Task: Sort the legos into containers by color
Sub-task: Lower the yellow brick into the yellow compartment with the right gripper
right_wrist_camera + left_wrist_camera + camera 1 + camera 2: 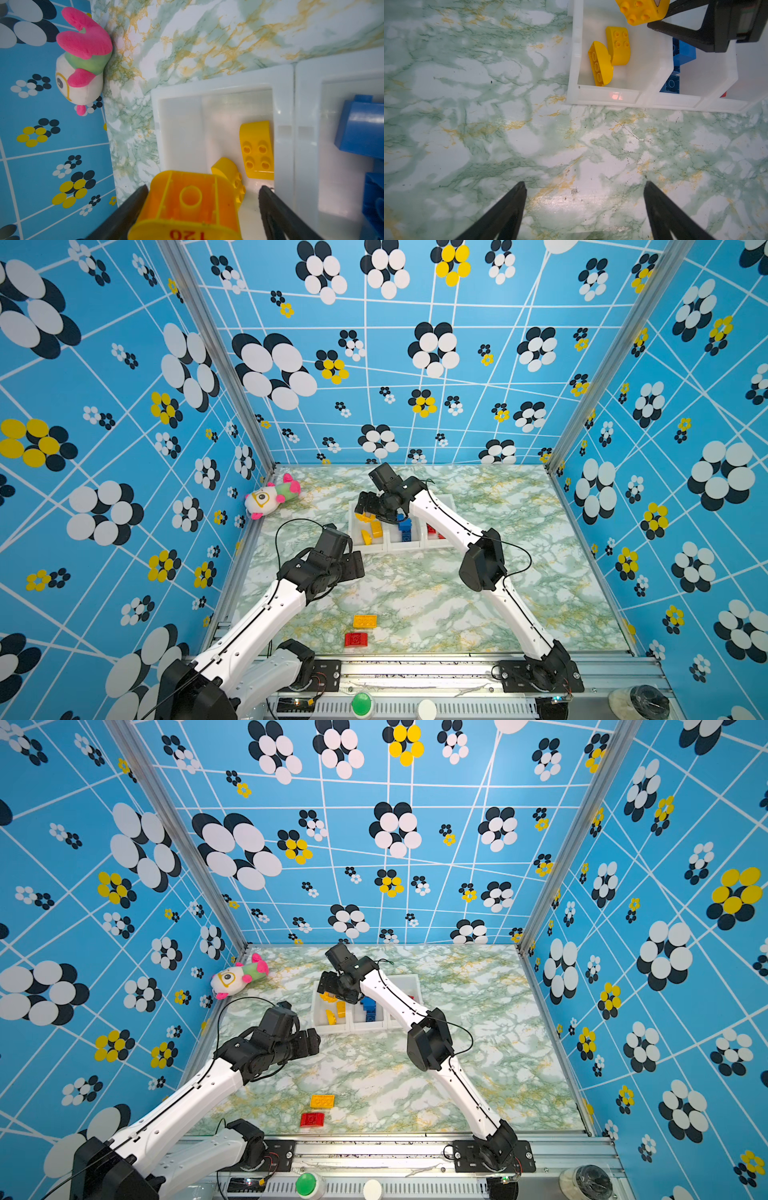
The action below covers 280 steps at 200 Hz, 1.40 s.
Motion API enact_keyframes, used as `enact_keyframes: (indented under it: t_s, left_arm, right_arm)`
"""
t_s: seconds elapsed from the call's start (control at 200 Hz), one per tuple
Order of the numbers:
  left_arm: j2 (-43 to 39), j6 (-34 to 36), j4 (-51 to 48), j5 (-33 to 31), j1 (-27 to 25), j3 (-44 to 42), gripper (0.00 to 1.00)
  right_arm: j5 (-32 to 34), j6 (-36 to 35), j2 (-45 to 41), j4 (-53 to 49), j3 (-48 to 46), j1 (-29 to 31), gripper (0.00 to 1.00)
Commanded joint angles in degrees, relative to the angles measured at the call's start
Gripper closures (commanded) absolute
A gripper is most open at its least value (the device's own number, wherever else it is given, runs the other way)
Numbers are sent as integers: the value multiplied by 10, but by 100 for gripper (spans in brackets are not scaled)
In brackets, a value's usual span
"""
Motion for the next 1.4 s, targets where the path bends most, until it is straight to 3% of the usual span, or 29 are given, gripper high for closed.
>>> enact_keyframes:
  t_s: [0.0,0.305,0.92,1.009,1.149,1.219,1.279,1.394]
  left_arm:
    - [-8,-4,-23,6,6,2,10]
    - [-13,-3,-32,5,6,7,10]
    - [-11,-2,-32,4,6,7,9]
    - [-10,-2,-32,5,5,9,9]
    - [-11,-2,-33,3,6,9,9]
    - [-12,-1,-35,2,5,9,9]
    - [-15,-1,-37,1,5,9,9]
    - [-19,1,-39,-1,5,8,9]
  right_arm:
    - [-6,-11,-8,-8,16,2,12]
    - [-4,-11,-6,-9,14,2,9]
    - [33,-102,-41,-92,21,11,1]
    - [47,-111,-25,-113,44,11,5]
    - [57,-108,-18,-116,46,12,30]
    - [55,-105,-17,-108,44,14,32]
    - [57,-105,-14,-104,44,15,31]
    - [60,-107,-11,-104,46,20,11]
